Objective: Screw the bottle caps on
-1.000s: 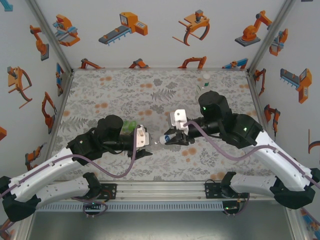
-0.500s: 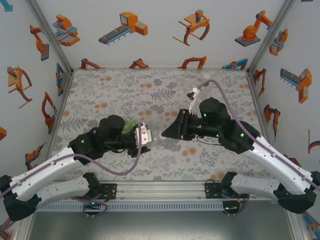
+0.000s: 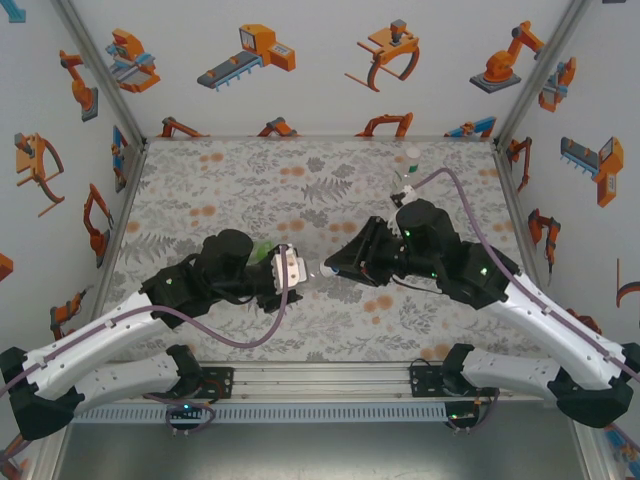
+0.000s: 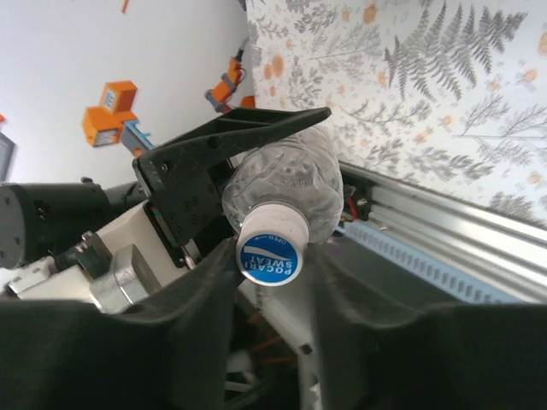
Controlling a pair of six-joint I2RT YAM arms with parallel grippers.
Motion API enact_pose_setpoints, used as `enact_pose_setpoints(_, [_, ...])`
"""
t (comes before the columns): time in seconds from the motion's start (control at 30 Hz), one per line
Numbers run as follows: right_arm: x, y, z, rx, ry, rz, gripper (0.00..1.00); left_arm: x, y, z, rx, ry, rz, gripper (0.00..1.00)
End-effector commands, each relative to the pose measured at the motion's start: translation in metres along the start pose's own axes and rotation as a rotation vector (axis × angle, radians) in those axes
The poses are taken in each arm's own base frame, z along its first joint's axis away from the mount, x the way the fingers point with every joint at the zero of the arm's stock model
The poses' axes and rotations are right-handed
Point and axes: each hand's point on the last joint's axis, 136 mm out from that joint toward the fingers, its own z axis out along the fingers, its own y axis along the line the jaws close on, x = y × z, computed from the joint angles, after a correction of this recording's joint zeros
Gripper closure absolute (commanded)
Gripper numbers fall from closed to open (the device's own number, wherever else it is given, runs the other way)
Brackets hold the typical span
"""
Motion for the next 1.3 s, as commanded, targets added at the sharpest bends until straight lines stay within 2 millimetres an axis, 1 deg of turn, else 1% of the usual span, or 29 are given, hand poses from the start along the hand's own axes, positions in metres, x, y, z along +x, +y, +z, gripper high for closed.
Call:
enact_pose_setpoints(0.0, [-0.010,0.027,-0.022,-0.046,-0.046,-0.281,0.54,-0.027,-0.001,-0.008,0.016,-0.099,0.032,1.00])
enact_pose_setpoints(0.1, [-0.012,0.043,-0.035,-0.088,-0.074,-0.526,0.51,-0.030,-0.007,-0.010,0.047,-0.117,0.032,1.00])
enact_pose_setpoints(0.2, [-0.004,0.060,-0.045,-0.172,-0.074,-0.794,0.51,-0.034,-0.012,-0.013,0.078,-0.138,0.034,1.00])
enact_pose_setpoints(0.27, [0.007,0.069,-0.051,-0.247,-0.062,-0.981,0.50,-0.037,-0.016,-0.015,0.099,-0.153,0.036,1.00])
enact_pose_setpoints(0.37, [0.034,0.082,-0.062,-0.400,-0.004,-1.279,0.50,-0.040,-0.020,-0.016,0.124,-0.164,0.038,1.00])
enact_pose_setpoints(0.47, [0.060,0.080,-0.072,-0.536,0.053,-1.563,0.49,-0.043,-0.023,-0.018,0.143,-0.171,0.040,1.00])
enact_pose_setpoints(0.5, [0.065,0.077,-0.072,-0.559,0.065,-1.652,0.47,-0.044,-0.023,-0.018,0.149,-0.175,0.040,1.00])
enact_pose_setpoints(0.53, [0.066,0.075,-0.070,-0.562,0.063,-1.717,0.47,-0.044,-0.024,-0.018,0.153,-0.178,0.040,1.00])
enact_pose_setpoints(0.6, [0.067,0.073,-0.067,-0.570,0.070,-1.796,0.47,-0.045,-0.026,-0.017,0.165,-0.180,0.037,1.00])
enact_pose_setpoints(0.7, [0.077,0.071,-0.066,-0.639,0.102,-1.877,0.47,-0.046,-0.027,-0.017,0.176,-0.183,0.034,1.00])
enact_pose_setpoints(0.8, [0.079,0.070,-0.059,-0.656,0.119,-1.886,0.49,-0.046,-0.028,-0.017,0.181,-0.183,0.032,1.00])
enact_pose_setpoints(0.93, [0.078,0.069,-0.051,-0.658,0.132,-1.884,0.55,-0.045,-0.028,-0.017,0.178,-0.182,0.033,1.00])
enact_pose_setpoints(1.03, [0.079,0.070,-0.049,-0.672,0.129,-1.886,0.57,-0.044,-0.028,-0.017,0.177,-0.179,0.033,1.00])
enact_pose_setpoints(1.27, [0.079,0.064,-0.043,-0.655,0.147,-1.878,0.59,-0.043,-0.028,-0.017,0.175,-0.177,0.033,1.00])
